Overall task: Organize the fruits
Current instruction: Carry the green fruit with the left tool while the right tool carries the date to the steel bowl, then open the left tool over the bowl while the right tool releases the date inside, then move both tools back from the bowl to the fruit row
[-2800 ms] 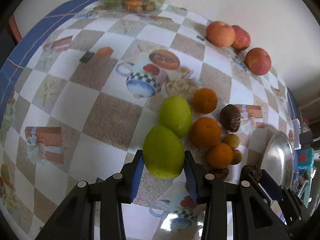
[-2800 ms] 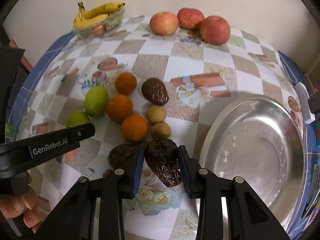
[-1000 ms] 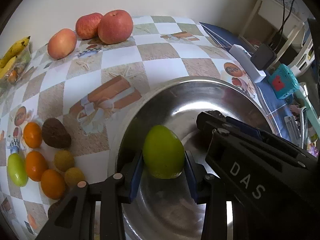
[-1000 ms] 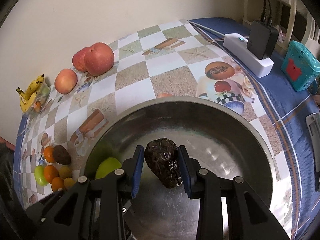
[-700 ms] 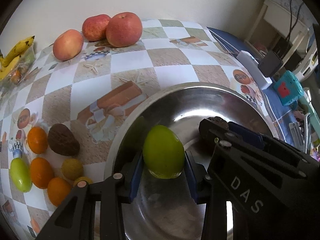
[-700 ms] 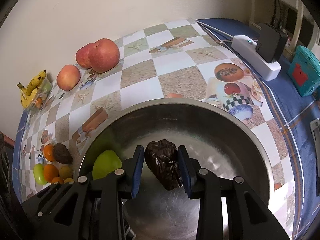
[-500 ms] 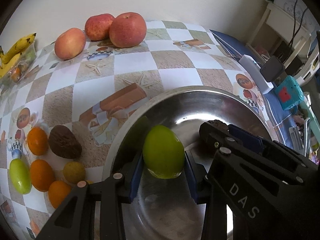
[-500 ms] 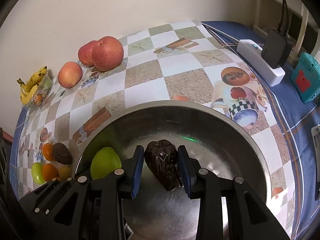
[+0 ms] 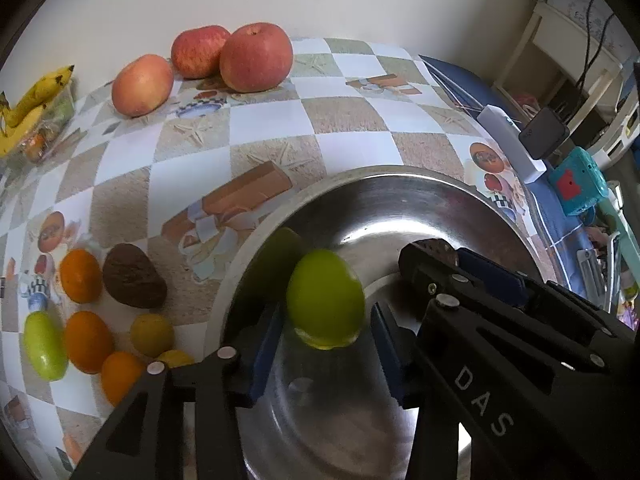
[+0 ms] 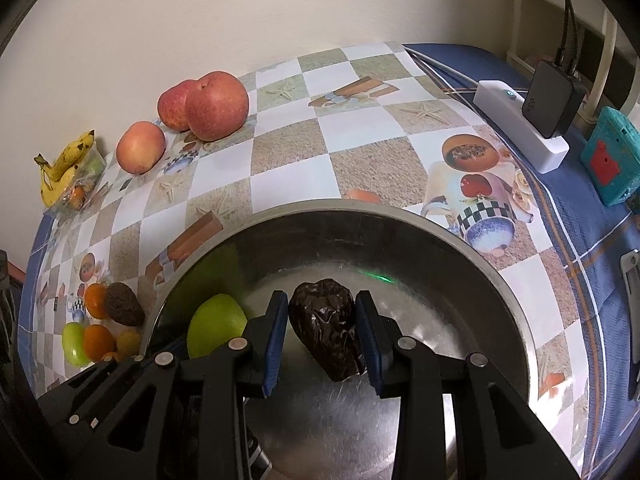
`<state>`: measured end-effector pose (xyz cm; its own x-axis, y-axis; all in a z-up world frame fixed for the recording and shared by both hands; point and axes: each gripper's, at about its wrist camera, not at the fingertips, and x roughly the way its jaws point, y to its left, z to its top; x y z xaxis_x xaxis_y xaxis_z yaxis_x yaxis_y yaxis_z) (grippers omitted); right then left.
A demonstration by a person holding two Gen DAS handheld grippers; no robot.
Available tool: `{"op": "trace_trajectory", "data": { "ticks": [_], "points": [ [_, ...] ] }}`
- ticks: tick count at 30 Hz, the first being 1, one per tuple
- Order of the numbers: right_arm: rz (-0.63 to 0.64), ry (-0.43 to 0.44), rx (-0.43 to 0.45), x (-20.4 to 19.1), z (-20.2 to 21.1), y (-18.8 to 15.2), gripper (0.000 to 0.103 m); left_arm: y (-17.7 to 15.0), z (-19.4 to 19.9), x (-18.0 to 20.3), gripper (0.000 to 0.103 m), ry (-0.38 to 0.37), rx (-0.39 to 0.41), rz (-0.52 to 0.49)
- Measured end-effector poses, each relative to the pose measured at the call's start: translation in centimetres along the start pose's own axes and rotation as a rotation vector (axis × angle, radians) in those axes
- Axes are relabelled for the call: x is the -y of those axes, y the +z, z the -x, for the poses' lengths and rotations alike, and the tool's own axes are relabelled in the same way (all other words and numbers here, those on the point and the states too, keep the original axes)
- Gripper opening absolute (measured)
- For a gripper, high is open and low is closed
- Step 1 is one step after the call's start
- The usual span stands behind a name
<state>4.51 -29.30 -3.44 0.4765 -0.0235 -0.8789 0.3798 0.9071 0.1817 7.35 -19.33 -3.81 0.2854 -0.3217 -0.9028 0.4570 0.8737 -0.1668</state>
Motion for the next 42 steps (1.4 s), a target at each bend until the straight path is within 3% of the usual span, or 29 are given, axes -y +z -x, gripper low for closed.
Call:
{"op": "trace_trajectory", "data": {
  "ticks": [5, 14, 26, 38, 40, 42],
  "points": [
    [-0.015, -0.010, 0.006, 0.3, 0.8, -0.3, 0.040, -0.1, 1.3, 0.0, 0.057, 0.001, 0.008, -0.004],
    [-0.025, -0.002, 0.035, 0.2, 3.5, -0.9, 0.041, -0.8, 3.9, -1.6, 0.058, 0.029, 0.006, 0.047],
    [-0.001, -0.028, 0.005, -1.0, 4.1, -2.2, 0.040, -2.3, 6.0, -8.0, 0.058, 0.163, -0.001, 0.249],
    [-0.016, -0.048, -0.016, -5.1, 3.9, -1.6, 0.040, -3.6, 7.4, -12.6, 0.060, 0.197, 0.005, 0.365],
    [-0.021, -0.051, -0.011, -5.5, 3.6, -1.7, 0.040, -3.6, 7.3, -13.1, 0.063, 0.215, 0.003, 0.374],
    [-0.001, -0.058, -0.006, -5.9, 3.3, -1.9, 0.040, -3.6, 7.2, -13.7, 0.079, 0.239, 0.002, 0.382]
  ]
}}
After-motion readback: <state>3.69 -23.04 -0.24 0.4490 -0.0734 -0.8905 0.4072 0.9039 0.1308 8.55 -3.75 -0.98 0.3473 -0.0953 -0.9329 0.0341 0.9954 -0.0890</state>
